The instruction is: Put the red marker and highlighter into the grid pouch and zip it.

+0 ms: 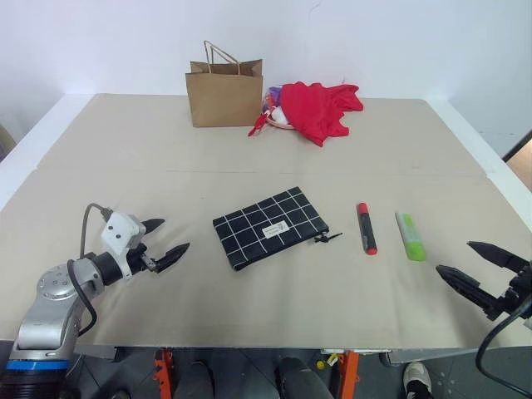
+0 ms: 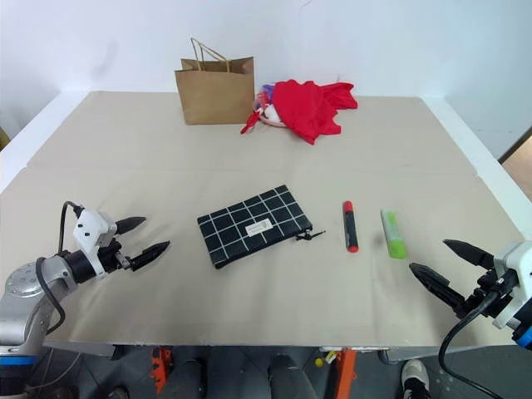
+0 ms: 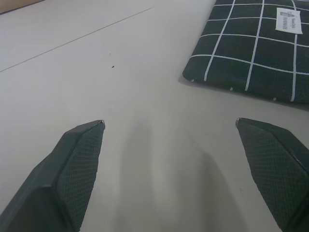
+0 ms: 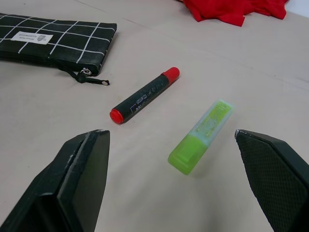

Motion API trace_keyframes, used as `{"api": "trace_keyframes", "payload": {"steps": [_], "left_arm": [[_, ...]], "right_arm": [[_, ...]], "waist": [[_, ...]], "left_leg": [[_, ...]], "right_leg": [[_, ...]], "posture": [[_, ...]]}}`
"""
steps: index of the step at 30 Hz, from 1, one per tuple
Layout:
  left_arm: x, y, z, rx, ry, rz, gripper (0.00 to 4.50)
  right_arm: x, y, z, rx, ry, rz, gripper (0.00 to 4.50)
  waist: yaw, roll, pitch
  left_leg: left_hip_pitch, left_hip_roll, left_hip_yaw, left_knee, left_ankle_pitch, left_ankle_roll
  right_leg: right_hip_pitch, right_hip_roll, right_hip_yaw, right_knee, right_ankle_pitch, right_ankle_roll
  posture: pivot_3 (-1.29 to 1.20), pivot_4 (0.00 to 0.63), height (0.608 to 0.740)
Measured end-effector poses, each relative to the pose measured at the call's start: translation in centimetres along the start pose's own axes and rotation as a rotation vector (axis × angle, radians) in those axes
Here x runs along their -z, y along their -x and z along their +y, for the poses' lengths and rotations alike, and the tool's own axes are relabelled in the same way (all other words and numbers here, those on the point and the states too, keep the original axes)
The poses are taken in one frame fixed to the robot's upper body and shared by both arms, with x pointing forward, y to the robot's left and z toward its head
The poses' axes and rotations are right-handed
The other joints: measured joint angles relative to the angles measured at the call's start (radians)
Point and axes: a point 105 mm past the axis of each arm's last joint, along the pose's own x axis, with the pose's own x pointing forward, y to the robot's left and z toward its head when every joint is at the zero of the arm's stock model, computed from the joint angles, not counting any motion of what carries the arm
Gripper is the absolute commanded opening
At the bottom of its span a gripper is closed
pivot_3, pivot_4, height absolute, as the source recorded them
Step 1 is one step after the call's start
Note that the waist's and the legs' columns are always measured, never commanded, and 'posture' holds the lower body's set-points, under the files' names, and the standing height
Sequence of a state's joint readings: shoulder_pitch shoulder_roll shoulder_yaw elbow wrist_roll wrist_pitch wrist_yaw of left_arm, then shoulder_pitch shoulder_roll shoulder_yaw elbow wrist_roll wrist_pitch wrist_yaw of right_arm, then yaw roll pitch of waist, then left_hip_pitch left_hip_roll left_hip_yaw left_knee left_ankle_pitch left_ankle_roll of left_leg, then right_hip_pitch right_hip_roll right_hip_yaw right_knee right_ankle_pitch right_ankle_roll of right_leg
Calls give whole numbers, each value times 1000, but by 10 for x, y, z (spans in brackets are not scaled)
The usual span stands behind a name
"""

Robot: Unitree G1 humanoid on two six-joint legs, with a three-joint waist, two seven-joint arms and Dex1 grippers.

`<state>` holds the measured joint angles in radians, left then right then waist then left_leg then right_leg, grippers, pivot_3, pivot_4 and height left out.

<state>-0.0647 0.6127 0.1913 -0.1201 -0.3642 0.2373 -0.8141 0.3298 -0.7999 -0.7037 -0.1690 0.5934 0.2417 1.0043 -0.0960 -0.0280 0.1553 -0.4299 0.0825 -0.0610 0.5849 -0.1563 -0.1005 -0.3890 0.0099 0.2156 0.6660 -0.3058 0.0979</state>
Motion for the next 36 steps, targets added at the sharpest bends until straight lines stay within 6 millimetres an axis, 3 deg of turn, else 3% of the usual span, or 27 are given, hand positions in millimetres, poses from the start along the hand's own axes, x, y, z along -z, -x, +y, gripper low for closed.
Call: {"api": "trace_keyframes", "payload": {"steps": [15,21,25,28,30,32,33,34,35,36], "left_arm": [[-4,-4,-13,187,-46,0,4500],[-7,-15,-35,312,-51,-6,4500],[-15,-26,-57,410,-37,-33,4500],[-16,-32,-79,508,-49,-43,4500],[-16,-39,-91,558,-71,-50,4500],[-18,-42,-95,569,-76,-61,4500],[-20,-45,-97,573,-80,-70,4500],[-26,-50,-101,587,-94,-96,4500],[-28,-51,-102,588,-99,-105,4500],[-29,-53,-103,586,-101,-114,4500]], "right_arm": [[-3,-5,8,-38,9,15,4469],[-26,-38,19,-64,9,-51,4469],[-47,-82,33,-74,-30,-151,4469],[-56,-119,51,-101,-65,-199,3658],[-59,-147,65,-120,-101,-222,2549],[-56,-160,71,-129,-123,-215,1763],[-54,-168,75,-133,-130,-214,1164],[-48,-181,85,-148,-143,-202,1164],[-44,-185,90,-156,-147,-193,416],[-39,-189,94,-158,-150,-182,245]], "waist": [[0,0,0],[-3,1,0],[-5,2,0],[-4,2,0],[-4,2,1],[-2,2,1],[0,2,1],[0,2,1],[4,3,1],[5,3,1]], "left_leg": [[0,0,0,0,0,0],[0,0,0,0,0,0],[0,0,0,1,1,1],[0,0,0,1,1,1],[-1,0,-1,0,1,1],[-1,0,-2,0,1,1],[-1,0,-2,0,1,1],[-1,0,-2,0,1,1],[-3,-1,-4,0,1,1],[-3,0,-4,0,1,1]], "right_leg": [[0,0,0,0,0,0],[0,0,0,0,1,0],[0,0,-1,0,3,1],[0,0,-1,0,3,2],[0,0,-1,0,5,5],[0,0,-1,0,4,5],[0,0,-1,0,4,5],[0,1,-2,0,4,5],[0,1,-3,1,6,0],[0,1,-3,1,7,0]], "posture": [[0,150,740],[0,150,740],[0,150,740],[0,150,740],[0,150,740],[0,150,740],[0,150,740],[0,150,740],[0,150,740],[0,150,740]]}}
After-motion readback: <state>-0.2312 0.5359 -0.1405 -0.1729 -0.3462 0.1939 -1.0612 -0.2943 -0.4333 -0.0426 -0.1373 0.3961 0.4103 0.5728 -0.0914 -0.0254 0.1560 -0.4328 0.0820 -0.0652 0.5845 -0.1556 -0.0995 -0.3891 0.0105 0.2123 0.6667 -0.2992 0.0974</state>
